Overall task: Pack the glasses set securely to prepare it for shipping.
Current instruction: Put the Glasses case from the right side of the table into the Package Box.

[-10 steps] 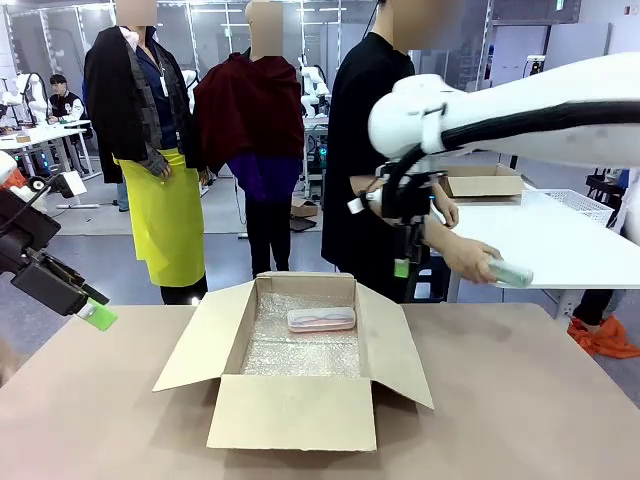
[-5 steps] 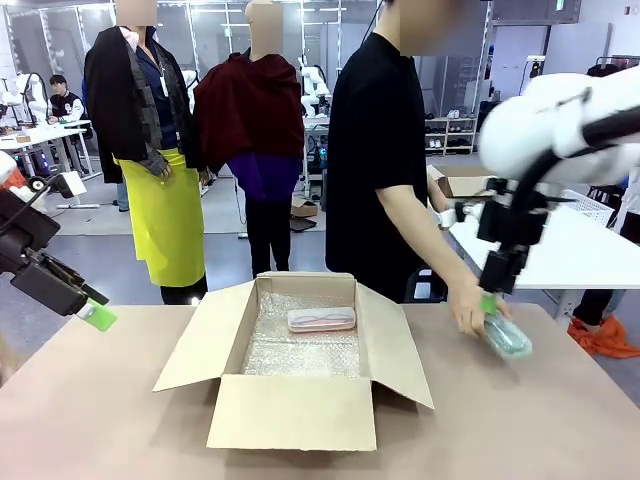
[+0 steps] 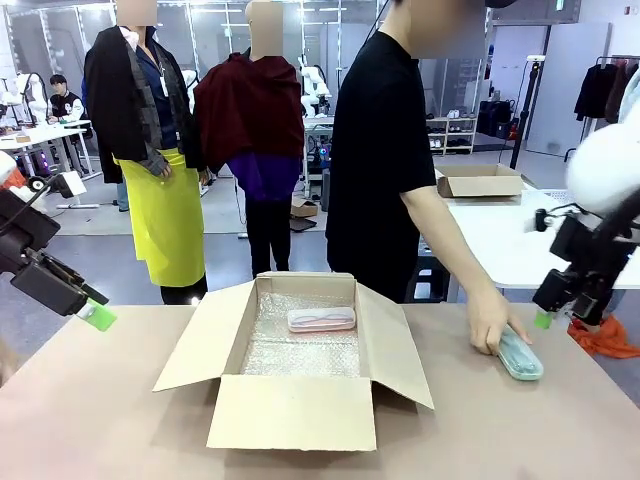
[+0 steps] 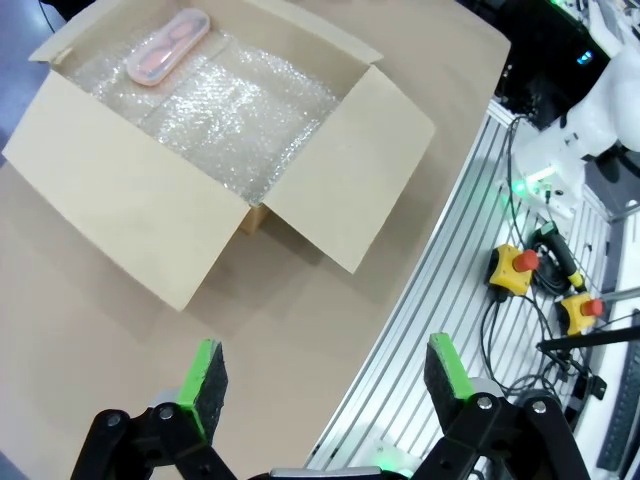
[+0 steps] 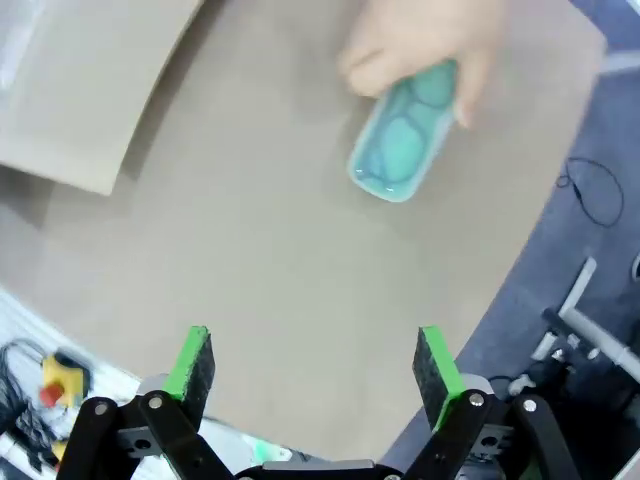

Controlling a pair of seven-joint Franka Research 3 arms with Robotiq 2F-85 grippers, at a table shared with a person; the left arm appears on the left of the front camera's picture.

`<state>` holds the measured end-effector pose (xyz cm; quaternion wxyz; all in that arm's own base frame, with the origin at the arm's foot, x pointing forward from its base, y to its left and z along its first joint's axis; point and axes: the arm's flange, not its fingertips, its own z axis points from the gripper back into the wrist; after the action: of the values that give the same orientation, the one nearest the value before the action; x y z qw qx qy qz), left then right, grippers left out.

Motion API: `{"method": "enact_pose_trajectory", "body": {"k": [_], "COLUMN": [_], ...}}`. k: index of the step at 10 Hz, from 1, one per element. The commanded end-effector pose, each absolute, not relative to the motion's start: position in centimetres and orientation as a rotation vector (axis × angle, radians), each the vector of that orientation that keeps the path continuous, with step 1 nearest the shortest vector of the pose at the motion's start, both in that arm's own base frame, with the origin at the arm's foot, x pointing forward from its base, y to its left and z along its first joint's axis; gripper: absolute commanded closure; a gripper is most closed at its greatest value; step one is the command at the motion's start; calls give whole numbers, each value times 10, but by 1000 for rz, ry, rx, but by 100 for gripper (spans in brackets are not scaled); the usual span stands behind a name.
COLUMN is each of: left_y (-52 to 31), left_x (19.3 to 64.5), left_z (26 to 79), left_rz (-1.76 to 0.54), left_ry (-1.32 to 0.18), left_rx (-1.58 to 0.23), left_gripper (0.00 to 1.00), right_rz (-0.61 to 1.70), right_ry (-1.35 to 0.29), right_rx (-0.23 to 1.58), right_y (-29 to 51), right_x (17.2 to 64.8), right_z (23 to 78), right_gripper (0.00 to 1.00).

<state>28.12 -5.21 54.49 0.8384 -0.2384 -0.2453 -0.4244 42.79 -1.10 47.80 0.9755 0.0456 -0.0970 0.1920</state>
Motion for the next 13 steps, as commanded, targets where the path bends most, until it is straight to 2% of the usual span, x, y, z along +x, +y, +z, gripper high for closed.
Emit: {"method": "enact_pose_trajectory", "body": {"k": [1,3,4,13], "left_y": [-51,-51,-51,-51], "left_x": [282,282,282,282], "left_z": [546,546,546,546], "left_rz": [-918,-918,-918,-918], "left_ry": [-534,-534,-534,-534], "left_rx": [-524,-524,-524,-524], "left_gripper": [0,0,0,0], "right_rz": [260,247,276,273], "right_ry": [-284,-363,-267,-276], "right_rx": [93,113,104,106], "right_y": [-13,-13,-25,-25], "right_x": [407,391,413,411], "right_z": [461,455,463,462], "right_gripper": [0,0,0,0]}}
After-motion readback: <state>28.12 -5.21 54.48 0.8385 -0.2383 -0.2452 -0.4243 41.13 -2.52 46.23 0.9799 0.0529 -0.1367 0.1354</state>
